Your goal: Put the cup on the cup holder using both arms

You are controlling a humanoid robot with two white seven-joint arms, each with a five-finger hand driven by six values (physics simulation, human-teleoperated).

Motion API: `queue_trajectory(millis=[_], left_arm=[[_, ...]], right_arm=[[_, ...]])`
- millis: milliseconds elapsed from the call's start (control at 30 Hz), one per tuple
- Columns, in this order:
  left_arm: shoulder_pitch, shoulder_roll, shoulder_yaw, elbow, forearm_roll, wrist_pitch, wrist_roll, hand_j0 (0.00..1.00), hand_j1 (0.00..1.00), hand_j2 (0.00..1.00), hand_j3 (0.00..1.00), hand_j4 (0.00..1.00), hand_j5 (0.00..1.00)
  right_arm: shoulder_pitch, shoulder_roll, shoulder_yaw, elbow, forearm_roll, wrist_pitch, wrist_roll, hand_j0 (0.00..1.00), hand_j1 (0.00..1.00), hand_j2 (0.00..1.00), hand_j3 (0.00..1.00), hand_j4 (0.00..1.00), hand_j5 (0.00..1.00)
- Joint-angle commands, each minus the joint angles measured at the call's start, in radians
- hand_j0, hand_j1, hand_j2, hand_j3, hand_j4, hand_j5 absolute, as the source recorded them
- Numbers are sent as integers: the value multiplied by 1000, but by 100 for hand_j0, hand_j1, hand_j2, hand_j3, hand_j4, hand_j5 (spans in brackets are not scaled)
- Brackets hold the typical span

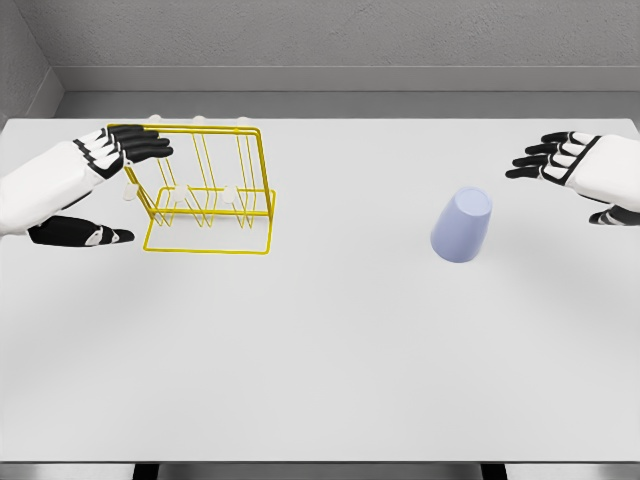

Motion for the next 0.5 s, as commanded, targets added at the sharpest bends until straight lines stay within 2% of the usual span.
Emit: queue_trajectory(millis=[0,267,333,367,400,433,467], left_arm=[[0,1,1,0,8,1,1,100,100,100,100,100,100],[9,-1,1,0,8,1,1,100,100,100,100,100,100],[9,-1,1,0,8,1,1,100,100,100,100,100,100],[9,-11,1,0,8,1,1,100,100,100,100,100,100],[9,-21,1,-2,8,1,1,100,100,100,100,100,100],[20,-19,-1,-2,6,1,1,100,100,100,100,100,100],[26,-19,-3,-2,5,1,1,100,100,100,100,100,100]], right_arm=[[0,7,-1,2,0,2,0,100,100,100,100,100,100],[-3,5,-12,-12,3,2,-2,100,100,100,100,100,100],[-3,31,-45,-14,5,2,-2,100,100,100,100,100,100],[-14,28,-32,-12,6,2,-4,100,100,100,100,100,100],[-49,28,-24,-7,18,2,30,100,100,100,100,100,100],[-113,28,17,-7,26,2,99,100,100,100,100,100,100],[-189,38,93,-6,28,2,144,100,100,100,100,100,100]])
